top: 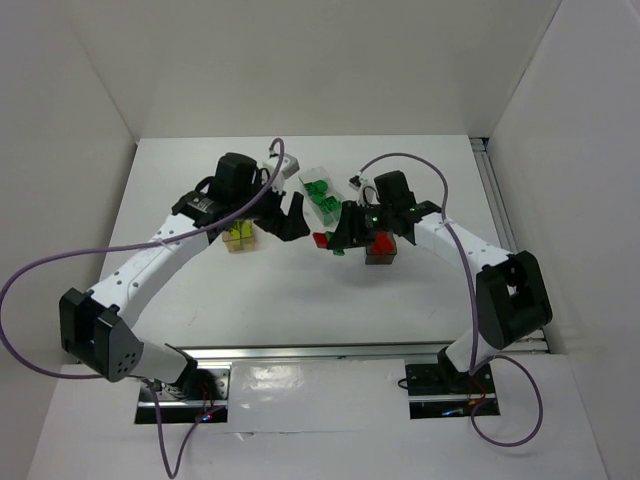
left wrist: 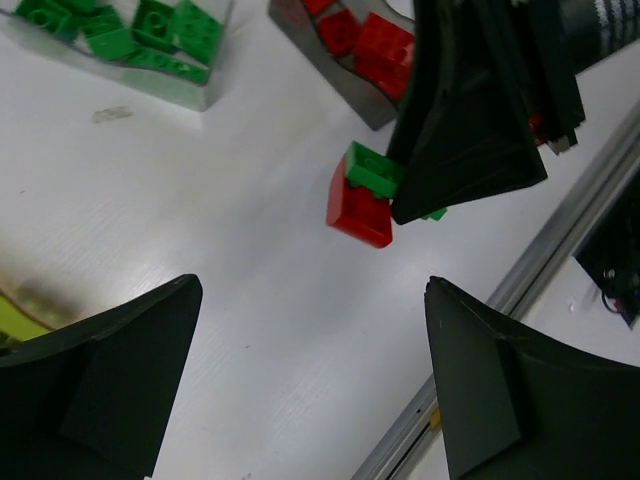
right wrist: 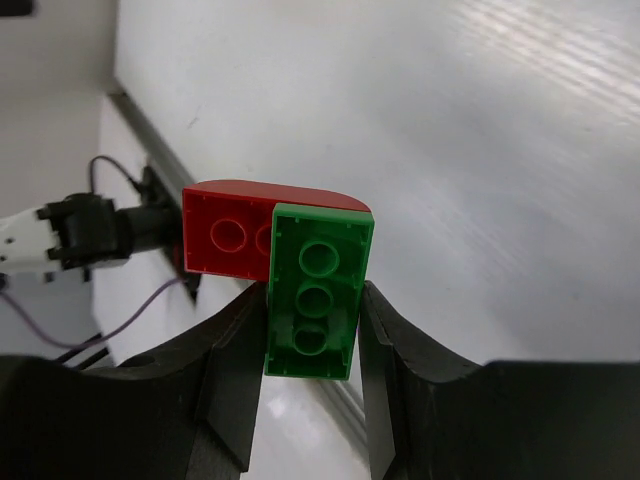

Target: Sort the legos into containers by color

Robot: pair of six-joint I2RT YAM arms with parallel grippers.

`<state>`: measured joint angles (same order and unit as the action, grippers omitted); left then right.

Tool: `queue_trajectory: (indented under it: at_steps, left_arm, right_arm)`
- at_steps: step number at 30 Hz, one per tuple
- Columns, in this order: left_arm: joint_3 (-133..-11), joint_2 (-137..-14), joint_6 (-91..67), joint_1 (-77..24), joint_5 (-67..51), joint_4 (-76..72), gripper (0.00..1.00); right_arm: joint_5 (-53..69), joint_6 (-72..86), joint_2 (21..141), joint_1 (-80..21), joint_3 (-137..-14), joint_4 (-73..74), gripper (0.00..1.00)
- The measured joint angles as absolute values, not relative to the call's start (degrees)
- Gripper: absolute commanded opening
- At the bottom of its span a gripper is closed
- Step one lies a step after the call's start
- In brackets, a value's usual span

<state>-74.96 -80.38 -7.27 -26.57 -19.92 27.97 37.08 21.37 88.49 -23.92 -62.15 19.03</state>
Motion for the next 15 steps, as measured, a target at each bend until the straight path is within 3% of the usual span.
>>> queue_trajectory:
  at_steps: [6,15]
  left_arm:
    - [-74.61,-81.30,-3.25,-31.27,-21.93,27.86,1.00]
    - [-74.61,-83.29,-0.86,-33.95,-20.58,28.38,0.83]
  right_arm:
    - [46.98,24.49,88.49,-23.05,-61.32,14.17,0.23]
    - [54.96,27.68,88.49,-21.91,-59.75,9.32,0.24]
